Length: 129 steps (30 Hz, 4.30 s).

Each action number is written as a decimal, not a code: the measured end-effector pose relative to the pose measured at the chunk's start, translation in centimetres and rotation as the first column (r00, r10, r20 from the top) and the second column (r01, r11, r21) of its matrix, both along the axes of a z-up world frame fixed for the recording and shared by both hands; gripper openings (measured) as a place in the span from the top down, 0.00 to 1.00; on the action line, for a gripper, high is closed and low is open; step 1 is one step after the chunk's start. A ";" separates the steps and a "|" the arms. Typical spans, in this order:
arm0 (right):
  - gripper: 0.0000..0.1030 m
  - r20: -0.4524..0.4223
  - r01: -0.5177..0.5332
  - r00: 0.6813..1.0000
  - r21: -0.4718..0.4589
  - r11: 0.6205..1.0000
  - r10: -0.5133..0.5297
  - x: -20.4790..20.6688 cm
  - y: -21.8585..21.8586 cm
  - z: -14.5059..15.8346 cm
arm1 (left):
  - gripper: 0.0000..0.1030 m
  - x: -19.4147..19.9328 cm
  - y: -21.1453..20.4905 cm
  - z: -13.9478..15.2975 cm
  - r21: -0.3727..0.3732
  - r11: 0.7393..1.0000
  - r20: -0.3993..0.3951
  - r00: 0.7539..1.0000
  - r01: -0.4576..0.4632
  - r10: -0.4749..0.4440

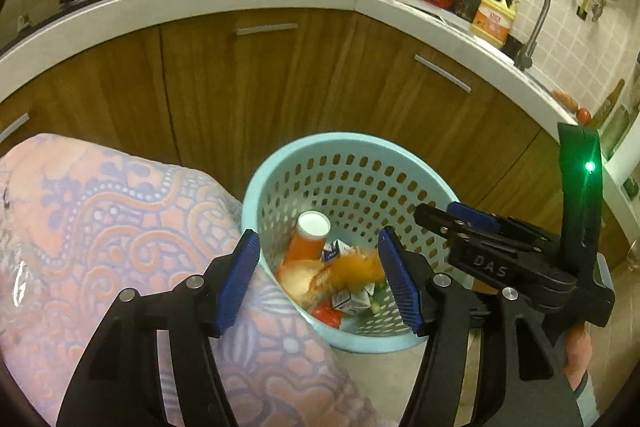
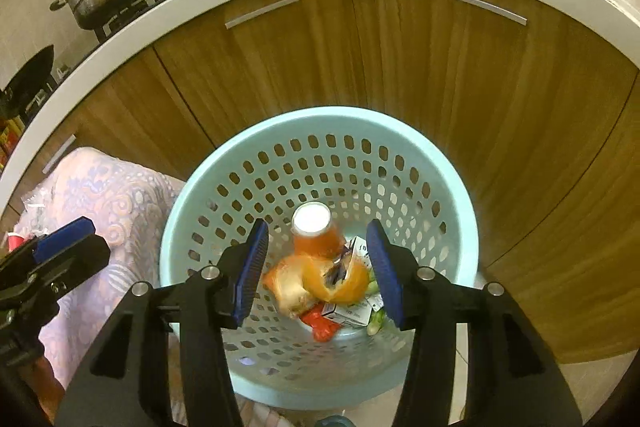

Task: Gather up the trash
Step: 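Carry crust and orange peel over the teal basket and open both tools, then return to the table and reach the left tool to the red-white paper cup, then grasp the red-white paper cup with the left tool while the right tool reaches the clear wrapper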

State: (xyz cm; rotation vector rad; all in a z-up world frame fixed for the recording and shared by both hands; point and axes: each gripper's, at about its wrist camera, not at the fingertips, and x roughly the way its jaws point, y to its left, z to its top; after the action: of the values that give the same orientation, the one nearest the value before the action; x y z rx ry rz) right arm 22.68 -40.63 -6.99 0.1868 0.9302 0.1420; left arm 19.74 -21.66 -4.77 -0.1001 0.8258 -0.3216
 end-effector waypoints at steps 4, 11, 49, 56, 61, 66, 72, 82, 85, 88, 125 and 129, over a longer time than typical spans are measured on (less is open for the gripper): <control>0.54 0.024 0.005 1.000 0.015 1.000 -0.005 -0.8 0.0 1.3 | 0.42 -1.3 1.2 1.2 -0.007 1.000 0.034 0.999 -0.019 0.020; 0.54 0.076 -0.050 0.996 0.051 0.997 0.046 -2.5 2.1 3.7 | 0.42 -4.6 4.0 3.5 -0.009 0.998 0.099 0.993 -0.068 0.069; 0.65 0.181 -0.489 0.848 -0.095 0.867 0.498 -6.3 31.1 4.9 | 0.24 -14.1 31.0 1.5 -0.123 0.827 0.039 0.830 -0.549 0.557; 0.67 0.150 -0.524 0.831 -0.116 0.844 0.536 -6.3 32.0 3.8 | 0.28 -12.5 30.2 0.0 -0.120 0.849 -0.015 0.856 -0.514 0.516; 0.67 0.095 -0.546 0.824 -0.135 0.827 0.559 -6.1 32.8 2.8 | 0.36 -11.9 29.3 -0.6 -0.081 0.866 -0.028 0.869 -0.494 0.494; 0.67 0.029 -0.554 0.827 -0.137 0.821 0.562 -5.5 33.5 1.8 | 0.36 -11.5 28.7 -0.7 -0.060 0.866 -0.033 0.868 -0.497 0.496; 0.67 0.024 -0.554 0.826 -0.157 0.818 0.564 -5.6 33.8 1.7 | 0.46 -12.1 30.0 -0.6 -0.259 0.840 -0.048 0.875 -0.476 0.481; 0.67 0.026 -0.557 0.824 -0.136 0.819 0.565 -5.5 33.5 1.7 | 0.58 -12.5 30.6 -1.0 -0.338 0.821 -0.055 0.880 -0.461 0.471; 0.67 0.026 -0.558 0.825 -0.123 0.821 0.565 -5.4 33.3 1.7 | 0.65 -12.7 31.0 -0.9 -0.323 0.816 -0.057 0.870 -0.480 0.489; 0.67 0.027 -0.557 0.825 -0.124 0.821 0.564 -5.4 33.3 1.7 | 0.73 -13.3 31.3 -0.5 -0.334 0.812 -0.040 0.867 -0.479 0.496; 0.67 0.030 -0.554 0.828 -0.110 0.825 0.560 -5.4 33.2 1.9 | 0.62 -14.2 28.4 2.6 0.011 0.881 0.097 0.878 -0.473 0.469; 0.67 0.030 -0.555 0.827 -0.110 0.825 0.561 -5.4 33.2 1.9 | 0.61 -13.1 28.6 0.9 -0.009 0.866 0.058 0.865 -0.499 0.499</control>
State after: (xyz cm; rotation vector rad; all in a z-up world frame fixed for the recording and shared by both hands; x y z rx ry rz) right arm 17.30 -7.47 -5.14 -0.1899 0.9061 0.6445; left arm 6.68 6.91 -3.85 -0.2929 0.7123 0.1700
